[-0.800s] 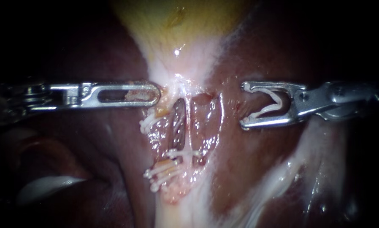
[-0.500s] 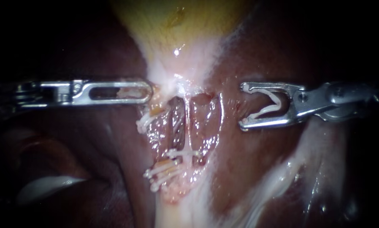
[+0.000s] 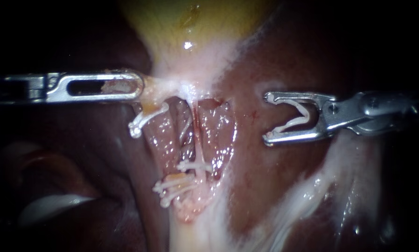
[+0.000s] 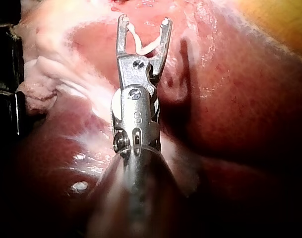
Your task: Clipping second clip right tube
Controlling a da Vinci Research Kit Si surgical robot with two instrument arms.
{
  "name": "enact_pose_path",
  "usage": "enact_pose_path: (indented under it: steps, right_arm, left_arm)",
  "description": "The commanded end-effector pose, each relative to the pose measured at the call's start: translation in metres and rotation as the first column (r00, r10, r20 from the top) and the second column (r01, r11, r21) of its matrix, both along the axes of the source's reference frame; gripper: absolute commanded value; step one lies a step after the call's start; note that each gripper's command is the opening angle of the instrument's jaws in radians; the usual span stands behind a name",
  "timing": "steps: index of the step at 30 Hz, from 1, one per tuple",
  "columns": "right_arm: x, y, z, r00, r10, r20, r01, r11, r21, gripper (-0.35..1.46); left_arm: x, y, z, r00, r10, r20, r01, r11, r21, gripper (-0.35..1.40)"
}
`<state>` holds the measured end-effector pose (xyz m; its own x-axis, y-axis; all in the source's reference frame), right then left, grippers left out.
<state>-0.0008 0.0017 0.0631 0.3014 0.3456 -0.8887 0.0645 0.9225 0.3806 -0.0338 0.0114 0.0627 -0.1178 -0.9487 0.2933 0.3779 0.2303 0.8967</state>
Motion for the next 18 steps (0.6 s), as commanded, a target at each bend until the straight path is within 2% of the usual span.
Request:
enact_pose_path:
  steps: [1, 6, 7, 12, 18]
  right_arm:
    - [0.0002, -0.0001, 0.0001, 1.0, 0.001, 0.0, -0.001, 1.0, 0.003, 0.5]
    - [0.0019, -0.0014, 0.0009, 0.9999, 0.015, 0.001, -0.015, 0.996, 0.084, 0.5]
    - [0.0026, -0.0019, 0.0012, 0.9997, 0.023, 0.004, -0.024, 0.992, 0.128, 0.5]
    - [0.0058, -0.0039, 0.0027, 0.9993, 0.037, 0.007, -0.037, 0.972, 0.231, 0.5]
    - [0.0093, -0.006, 0.0042, 0.9991, 0.042, 0.006, -0.042, 0.95, 0.31, 0.49]
  left_arm:
    - [0.0, 0.0, 0.0001, 1.0, -0.001, -0.001, 0.001, 1.0, -0.001, -0.35]
    - [0.0, -0.0002, 0.0, 1.0, -0.002, -0.002, 0.002, 1.0, -0.001, -0.35]
    - [0.0, -0.0002, -0.0001, 1.0, -0.002, -0.002, 0.002, 1.0, -0.001, -0.35]
    - [-0.0001, -0.0004, -0.0003, 1.0, -0.004, -0.003, 0.004, 1.0, -0.001, -0.35]
    - [-0.0003, -0.0006, -0.0006, 1.0, -0.008, -0.006, 0.008, 1.0, -0.002, -0.35]
